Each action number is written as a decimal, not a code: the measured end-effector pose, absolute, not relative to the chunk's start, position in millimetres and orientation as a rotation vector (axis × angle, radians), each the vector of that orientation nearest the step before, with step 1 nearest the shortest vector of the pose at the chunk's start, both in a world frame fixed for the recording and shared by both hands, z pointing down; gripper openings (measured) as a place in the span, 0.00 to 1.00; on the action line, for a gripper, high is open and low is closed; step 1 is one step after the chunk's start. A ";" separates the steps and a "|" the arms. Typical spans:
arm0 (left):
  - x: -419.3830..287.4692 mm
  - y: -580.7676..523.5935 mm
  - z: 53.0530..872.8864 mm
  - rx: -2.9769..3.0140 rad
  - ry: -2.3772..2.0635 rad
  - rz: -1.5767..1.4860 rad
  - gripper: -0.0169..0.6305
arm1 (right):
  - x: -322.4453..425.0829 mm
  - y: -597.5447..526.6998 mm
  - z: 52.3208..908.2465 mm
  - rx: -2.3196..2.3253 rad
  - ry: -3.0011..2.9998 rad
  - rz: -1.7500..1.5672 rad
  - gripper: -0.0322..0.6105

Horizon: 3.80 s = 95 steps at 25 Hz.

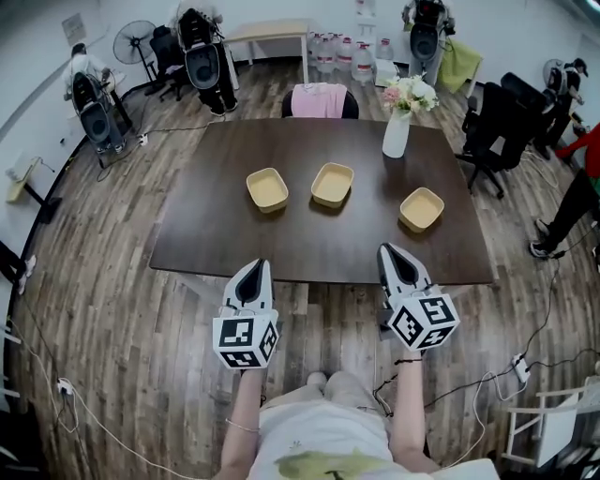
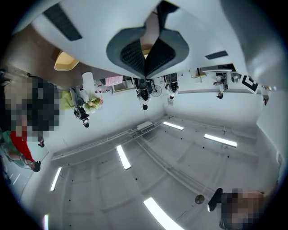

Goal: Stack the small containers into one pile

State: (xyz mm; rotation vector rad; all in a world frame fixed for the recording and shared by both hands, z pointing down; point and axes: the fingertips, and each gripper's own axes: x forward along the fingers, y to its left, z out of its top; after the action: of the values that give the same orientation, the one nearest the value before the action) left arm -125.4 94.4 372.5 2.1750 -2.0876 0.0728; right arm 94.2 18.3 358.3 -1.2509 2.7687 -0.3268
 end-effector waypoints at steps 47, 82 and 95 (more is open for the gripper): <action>-253.8 -98.5 471.0 1.630 -2.164 0.123 0.06 | -137.7 -228.1 442.6 -0.734 3.160 -0.587 0.08; -290.5 -115.3 544.1 1.527 -1.991 0.112 0.06 | -236.9 -259.5 606.2 -0.993 3.342 -1.185 0.34; -297.0 -122.9 528.5 1.581 -1.991 0.098 0.06 | -221.9 -264.1 608.2 -1.189 3.298 -1.243 0.10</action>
State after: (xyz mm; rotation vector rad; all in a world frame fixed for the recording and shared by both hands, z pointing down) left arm -297.0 -122.9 528.5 1.5811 -1.9910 0.0979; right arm -221.9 -264.1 608.2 -1.1894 3.2980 -1.2426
